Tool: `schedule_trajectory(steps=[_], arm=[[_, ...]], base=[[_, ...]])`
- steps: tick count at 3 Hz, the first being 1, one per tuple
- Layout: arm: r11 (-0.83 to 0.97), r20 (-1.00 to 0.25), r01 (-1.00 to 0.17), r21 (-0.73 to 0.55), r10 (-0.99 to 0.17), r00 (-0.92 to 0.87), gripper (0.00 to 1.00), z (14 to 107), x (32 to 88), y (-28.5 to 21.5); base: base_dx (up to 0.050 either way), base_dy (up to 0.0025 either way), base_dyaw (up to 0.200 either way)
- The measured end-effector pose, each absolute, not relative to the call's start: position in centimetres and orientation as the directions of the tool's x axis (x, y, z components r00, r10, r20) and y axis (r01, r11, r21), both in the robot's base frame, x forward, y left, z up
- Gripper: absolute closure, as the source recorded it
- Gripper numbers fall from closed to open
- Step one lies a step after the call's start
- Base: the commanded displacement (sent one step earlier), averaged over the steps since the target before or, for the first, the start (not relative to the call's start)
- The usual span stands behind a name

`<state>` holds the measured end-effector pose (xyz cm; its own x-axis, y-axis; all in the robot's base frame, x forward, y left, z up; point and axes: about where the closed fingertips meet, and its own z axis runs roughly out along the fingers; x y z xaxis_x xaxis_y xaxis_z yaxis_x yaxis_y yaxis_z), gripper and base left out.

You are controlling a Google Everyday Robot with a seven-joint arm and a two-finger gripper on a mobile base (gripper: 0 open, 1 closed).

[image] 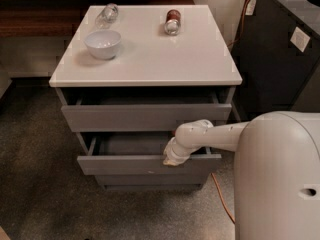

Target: Pick apple from middle drawer and place on counter

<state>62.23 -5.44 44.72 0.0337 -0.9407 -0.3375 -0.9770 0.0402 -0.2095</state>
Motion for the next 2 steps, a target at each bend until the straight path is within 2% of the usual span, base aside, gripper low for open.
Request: schedule_trajectory(steps=[2], arm=[[0.04, -0.338, -0.977, -0.209, -0.941, 0.034, 1.0, 44.72, 62.22, -5.43]], base=[[0.0, 0.0, 0.0]])
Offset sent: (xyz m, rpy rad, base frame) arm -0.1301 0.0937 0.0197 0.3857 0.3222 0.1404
